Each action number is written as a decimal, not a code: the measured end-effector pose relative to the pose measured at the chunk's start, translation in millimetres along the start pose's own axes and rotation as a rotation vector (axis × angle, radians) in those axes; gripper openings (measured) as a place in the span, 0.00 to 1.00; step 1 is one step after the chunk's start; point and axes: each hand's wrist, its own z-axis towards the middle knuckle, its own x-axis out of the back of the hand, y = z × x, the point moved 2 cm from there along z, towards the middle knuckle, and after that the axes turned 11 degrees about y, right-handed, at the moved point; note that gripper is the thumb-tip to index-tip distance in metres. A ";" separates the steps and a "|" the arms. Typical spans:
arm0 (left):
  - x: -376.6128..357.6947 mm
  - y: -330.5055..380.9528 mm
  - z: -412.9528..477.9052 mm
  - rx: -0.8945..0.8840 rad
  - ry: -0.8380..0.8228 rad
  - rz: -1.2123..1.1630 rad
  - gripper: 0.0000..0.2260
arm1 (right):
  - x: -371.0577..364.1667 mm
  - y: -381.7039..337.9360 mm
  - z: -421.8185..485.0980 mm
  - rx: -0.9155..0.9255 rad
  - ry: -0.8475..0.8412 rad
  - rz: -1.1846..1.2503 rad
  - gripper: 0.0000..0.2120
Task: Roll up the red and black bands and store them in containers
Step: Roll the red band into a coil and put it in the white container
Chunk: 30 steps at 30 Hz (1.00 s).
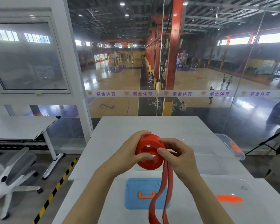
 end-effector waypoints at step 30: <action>-7.5 9.6 0.0 0.056 0.283 -0.298 0.20 | -3.7 5.5 -4.7 -0.046 -0.049 -0.051 0.26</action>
